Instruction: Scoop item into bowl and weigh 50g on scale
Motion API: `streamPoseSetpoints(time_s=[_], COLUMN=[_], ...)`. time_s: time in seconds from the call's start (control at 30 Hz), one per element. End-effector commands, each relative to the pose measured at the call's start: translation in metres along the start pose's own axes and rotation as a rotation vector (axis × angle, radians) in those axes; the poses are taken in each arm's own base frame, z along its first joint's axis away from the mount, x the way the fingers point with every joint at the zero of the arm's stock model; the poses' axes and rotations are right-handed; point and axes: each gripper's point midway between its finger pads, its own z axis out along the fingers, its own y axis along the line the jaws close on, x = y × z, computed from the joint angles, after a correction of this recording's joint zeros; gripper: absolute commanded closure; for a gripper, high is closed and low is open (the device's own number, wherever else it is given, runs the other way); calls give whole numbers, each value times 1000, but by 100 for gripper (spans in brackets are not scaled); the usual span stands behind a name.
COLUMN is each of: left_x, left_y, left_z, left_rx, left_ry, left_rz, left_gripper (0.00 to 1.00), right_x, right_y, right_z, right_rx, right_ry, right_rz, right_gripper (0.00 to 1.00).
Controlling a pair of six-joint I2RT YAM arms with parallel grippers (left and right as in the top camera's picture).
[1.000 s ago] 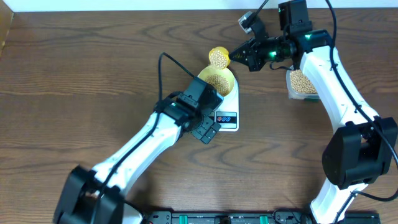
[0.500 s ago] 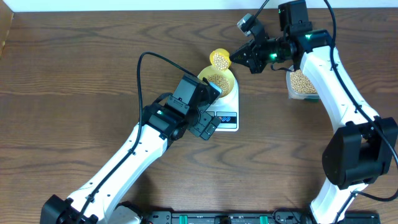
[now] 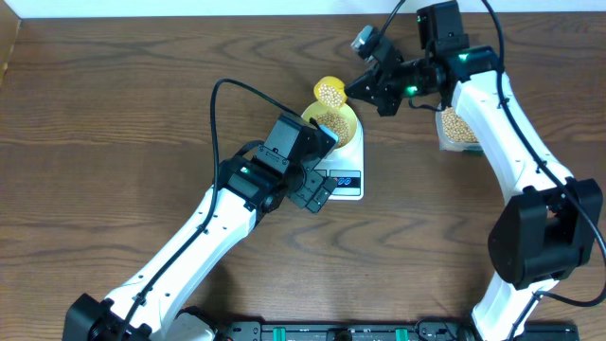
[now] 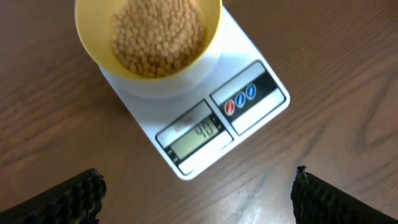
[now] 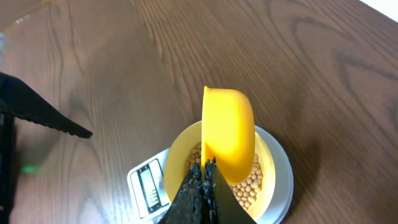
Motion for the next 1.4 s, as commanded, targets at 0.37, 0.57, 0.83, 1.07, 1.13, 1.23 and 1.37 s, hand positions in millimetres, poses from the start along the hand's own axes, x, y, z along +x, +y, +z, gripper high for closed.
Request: streamPoseSetpoints(time_s=[0.37,0.57,0.83,1.07,1.13,1.23,1.37], left_x=[-46,-40,-38,-29,-22,-9,14], left_y=[57,82,84,82,80,67,38], left_z=[-10,-13,-13,-12,-10,-7,-5], left_rx=[-166,-197,-200,-195,-189,-122,20], left_ry=[-190,-191,-186,-151,-120,-62,38], left_rz=[-92,-194,-200,-202,-204,-206,-213], left_gripper=[3,2,2,2,2,2,2], right_x=[-3,-2,-2,-2,-2,-2,-1], right_y=[6,6,6,6,6,6,10], right_z=[7,7,7,7,7,7,9], right_rx=[45,44,42,42,42,43,34], right_ry=[41,43,45,45,44,44,50], right_rz=[-83,-81,-78,-79,-79,-79,-79], right_gripper=[99,99,99,99,99,99,99])
